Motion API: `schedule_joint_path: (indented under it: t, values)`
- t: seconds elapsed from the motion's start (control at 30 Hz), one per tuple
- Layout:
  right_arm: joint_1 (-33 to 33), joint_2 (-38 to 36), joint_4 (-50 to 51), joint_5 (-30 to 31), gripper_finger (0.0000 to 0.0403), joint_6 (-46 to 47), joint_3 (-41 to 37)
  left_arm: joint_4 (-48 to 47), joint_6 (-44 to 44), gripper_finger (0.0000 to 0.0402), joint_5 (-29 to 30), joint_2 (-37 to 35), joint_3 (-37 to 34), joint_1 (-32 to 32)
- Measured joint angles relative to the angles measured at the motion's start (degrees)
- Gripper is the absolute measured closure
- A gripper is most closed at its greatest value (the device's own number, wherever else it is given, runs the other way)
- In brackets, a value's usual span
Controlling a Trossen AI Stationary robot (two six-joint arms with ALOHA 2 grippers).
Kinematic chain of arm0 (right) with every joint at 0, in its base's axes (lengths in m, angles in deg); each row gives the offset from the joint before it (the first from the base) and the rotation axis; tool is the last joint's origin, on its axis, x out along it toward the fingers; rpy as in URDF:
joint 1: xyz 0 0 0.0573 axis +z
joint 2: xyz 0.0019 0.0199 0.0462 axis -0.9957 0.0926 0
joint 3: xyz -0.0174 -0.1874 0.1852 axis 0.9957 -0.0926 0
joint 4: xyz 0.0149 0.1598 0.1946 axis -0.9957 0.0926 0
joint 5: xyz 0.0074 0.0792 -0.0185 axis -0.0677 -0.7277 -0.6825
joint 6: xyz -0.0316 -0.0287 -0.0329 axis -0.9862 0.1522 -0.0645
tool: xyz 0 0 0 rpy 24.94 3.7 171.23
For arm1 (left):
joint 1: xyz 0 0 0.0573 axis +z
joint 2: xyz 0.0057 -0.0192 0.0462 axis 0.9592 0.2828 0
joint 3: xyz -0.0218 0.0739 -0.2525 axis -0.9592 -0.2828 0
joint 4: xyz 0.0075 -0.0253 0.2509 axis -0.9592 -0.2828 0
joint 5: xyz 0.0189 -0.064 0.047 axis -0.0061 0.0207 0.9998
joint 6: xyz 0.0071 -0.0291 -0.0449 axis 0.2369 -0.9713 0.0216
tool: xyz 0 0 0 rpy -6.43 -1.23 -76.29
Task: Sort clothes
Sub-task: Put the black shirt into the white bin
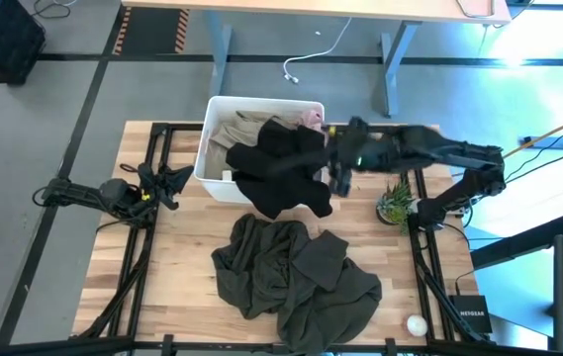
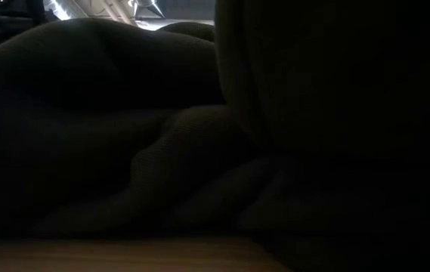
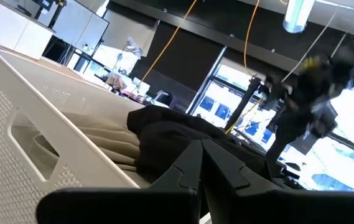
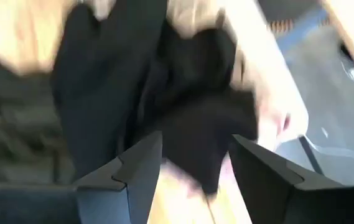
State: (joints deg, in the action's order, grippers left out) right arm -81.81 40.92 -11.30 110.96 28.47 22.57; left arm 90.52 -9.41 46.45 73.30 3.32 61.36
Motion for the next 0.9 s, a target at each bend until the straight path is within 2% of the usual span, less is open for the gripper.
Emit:
schedule_joint_path:
  t: [0.07,0.17,0.4,0.47,0.67,0.8,0.9]
  values:
    - [3.0,-0.4,3.5,3.5,0.0197,3.7,-3.9,0.0,0.0,0.0398,0.0,0.0,0.0,0.0]
    - [7.8,-1.4,3.7,8.0,0.0197,7.4,-13.1,0.0,0.0,0.0398,0.0,0.0,0.0,0.0]
    - [16.5,-2.9,-5.7,14.3,0.0197,15.7,-33.8,0.0,0.1,0.0398,0.0,0.0,0.0,0.0]
    - [18.8,-2.9,-11.7,14.6,0.0197,17.0,-38.7,0.1,0.5,0.0398,0.0,0.0,0.0,0.0]
    - [21.2,-2.9,-39.8,18.7,0.0197,17.0,-51.2,0.1,0.9,0.0398,0.0,0.0,0.0,0.0]
    - [19.8,-2.0,-55.6,20.5,0.0197,13.3,-55.6,0.1,1.0,0.0398,0.0,0.0,0.0,0.0]
    - [17.9,-1.9,-61.6,20.3,0.0197,11.1,-56.1,0.1,1.3,0.0398,0.0,0.0,0.0,0.0]
